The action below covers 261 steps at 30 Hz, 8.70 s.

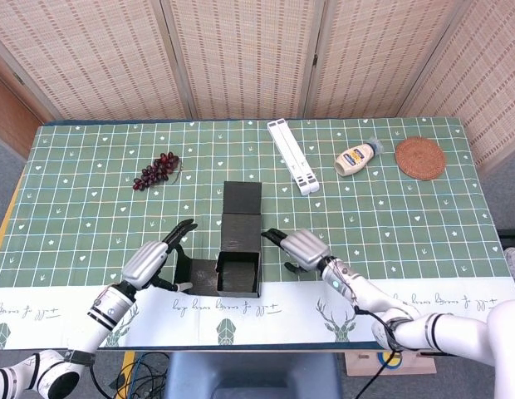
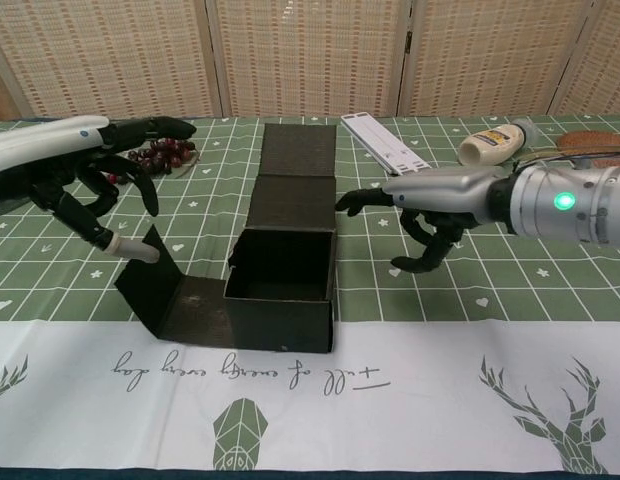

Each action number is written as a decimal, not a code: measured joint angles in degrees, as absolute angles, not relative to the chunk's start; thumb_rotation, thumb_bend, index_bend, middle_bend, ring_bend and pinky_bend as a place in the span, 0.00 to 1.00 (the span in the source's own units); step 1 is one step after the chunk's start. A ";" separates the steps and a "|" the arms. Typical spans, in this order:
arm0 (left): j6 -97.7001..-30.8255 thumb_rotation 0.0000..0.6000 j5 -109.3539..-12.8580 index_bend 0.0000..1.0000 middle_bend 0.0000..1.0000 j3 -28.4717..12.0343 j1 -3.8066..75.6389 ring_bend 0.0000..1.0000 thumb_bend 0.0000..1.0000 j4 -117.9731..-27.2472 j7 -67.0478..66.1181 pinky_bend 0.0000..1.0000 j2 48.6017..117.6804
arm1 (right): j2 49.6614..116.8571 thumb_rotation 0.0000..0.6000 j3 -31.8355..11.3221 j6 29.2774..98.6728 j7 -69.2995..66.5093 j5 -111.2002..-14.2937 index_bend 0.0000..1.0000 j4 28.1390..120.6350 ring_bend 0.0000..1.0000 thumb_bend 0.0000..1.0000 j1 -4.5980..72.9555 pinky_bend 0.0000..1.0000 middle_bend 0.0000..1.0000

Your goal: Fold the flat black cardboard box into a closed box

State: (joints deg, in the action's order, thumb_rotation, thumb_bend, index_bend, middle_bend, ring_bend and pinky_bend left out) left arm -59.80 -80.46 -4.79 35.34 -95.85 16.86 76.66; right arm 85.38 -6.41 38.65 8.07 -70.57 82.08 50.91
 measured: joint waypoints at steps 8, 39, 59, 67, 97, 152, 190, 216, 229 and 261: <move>-60.17 1.00 -81.02 0.00 0.00 -4.79 34.54 0.41 0.09 -95.41 19.19 0.83 76.15 | 87.71 1.00 -8.56 37.66 4.30 -68.13 0.00 81.69 0.71 0.42 51.84 0.99 0.06; -61.45 1.00 -84.16 0.00 0.00 -4.11 32.80 0.41 0.09 -96.82 23.74 0.83 73.86 | 97.30 1.00 -9.06 44.97 0.93 -58.56 0.00 84.83 0.71 0.00 45.41 0.99 0.05; -65.85 1.00 -85.41 0.01 0.00 -4.58 30.42 0.46 0.09 -94.09 27.10 0.83 72.28 | 106.95 1.00 -14.17 44.47 -4.27 -57.58 0.22 75.05 0.76 0.16 46.45 1.00 0.36; -70.94 1.00 -84.95 0.03 0.00 -6.24 28.71 0.42 0.09 -91.21 24.32 0.83 73.45 | 103.86 1.00 -16.75 46.80 -10.53 -59.47 0.25 78.24 0.76 0.20 43.56 1.00 0.38; -87.79 1.00 -91.02 0.00 0.00 -10.96 28.62 0.42 0.09 -73.26 14.52 0.83 92.60 | 97.15 1.00 -18.04 54.23 -44.98 -74.69 0.26 86.43 0.76 0.21 34.34 1.00 0.40; -89.50 1.00 -106.24 0.37 0.28 -5.26 38.64 0.58 0.09 -63.26 2.27 0.86 95.37 | 100.64 1.00 -17.63 47.11 -22.47 -63.90 0.26 84.89 0.77 0.21 41.45 1.00 0.40; -84.80 1.00 -104.29 0.42 0.33 3.48 39.73 0.59 0.09 -30.43 16.96 0.86 112.51 | 109.50 1.00 -15.54 42.22 -18.63 -63.71 0.26 67.68 0.77 0.20 44.88 1.00 0.40; -80.69 1.00 -105.33 0.46 0.37 7.13 42.92 0.59 0.09 -32.38 10.20 0.85 111.47 | 109.30 1.00 -14.36 43.01 -20.50 -67.97 0.26 67.74 0.77 0.20 42.96 1.00 0.40; -77.41 1.00 -105.72 0.51 0.43 8.14 44.56 0.59 0.09 -36.41 6.70 0.85 109.68 | 108.79 1.00 -14.13 43.40 -19.02 -67.48 0.26 69.06 0.77 0.20 42.16 1.00 0.40; -77.59 1.00 -106.03 0.66 0.57 8.79 45.25 0.59 0.09 -35.32 5.57 0.85 109.79 | 108.67 1.00 -14.15 44.06 -15.58 -65.88 0.26 70.93 0.77 0.20 40.90 1.00 0.40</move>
